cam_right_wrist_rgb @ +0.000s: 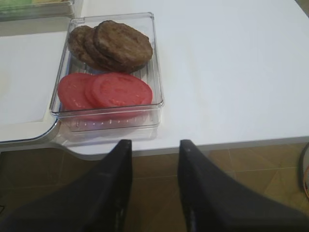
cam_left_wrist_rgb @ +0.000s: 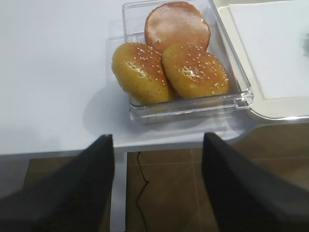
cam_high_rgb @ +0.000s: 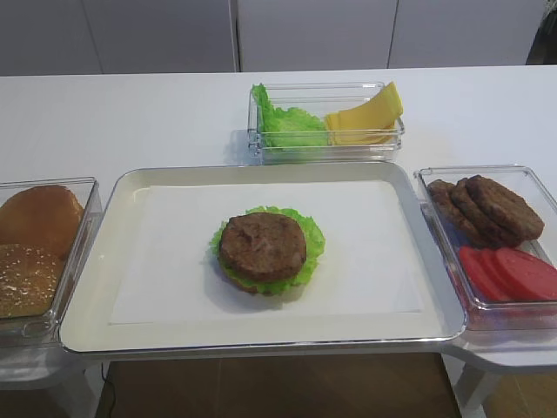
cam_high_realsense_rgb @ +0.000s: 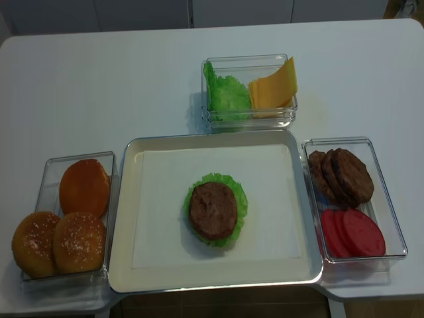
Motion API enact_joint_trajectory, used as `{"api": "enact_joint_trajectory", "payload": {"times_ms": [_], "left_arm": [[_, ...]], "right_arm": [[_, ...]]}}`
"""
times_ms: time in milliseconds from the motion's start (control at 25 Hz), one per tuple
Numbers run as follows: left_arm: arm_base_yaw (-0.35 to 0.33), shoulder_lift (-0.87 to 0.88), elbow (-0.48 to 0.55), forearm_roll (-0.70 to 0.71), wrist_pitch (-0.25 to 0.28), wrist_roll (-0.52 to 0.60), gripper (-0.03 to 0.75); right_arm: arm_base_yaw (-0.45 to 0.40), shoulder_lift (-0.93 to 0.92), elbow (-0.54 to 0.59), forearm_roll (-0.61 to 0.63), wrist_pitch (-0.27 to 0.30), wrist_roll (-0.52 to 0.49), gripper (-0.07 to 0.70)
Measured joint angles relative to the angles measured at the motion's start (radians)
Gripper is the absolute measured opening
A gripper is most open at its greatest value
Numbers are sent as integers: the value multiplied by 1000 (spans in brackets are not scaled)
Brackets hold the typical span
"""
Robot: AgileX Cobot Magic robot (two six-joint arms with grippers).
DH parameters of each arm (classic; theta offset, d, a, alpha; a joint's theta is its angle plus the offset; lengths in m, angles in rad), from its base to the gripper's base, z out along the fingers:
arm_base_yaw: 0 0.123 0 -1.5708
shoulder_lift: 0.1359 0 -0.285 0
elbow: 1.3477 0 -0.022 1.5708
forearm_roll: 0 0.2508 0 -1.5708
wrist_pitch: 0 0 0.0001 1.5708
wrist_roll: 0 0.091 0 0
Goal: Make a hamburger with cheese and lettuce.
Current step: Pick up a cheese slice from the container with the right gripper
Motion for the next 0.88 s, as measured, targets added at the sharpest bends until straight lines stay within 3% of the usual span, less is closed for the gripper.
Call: {"api": "enact_joint_trajectory", "payload": {"times_ms": [880], "left_arm": [[0,0,0,0,0,0,433]], "right_arm": [[0,0,0,0,0,0,266]]}}
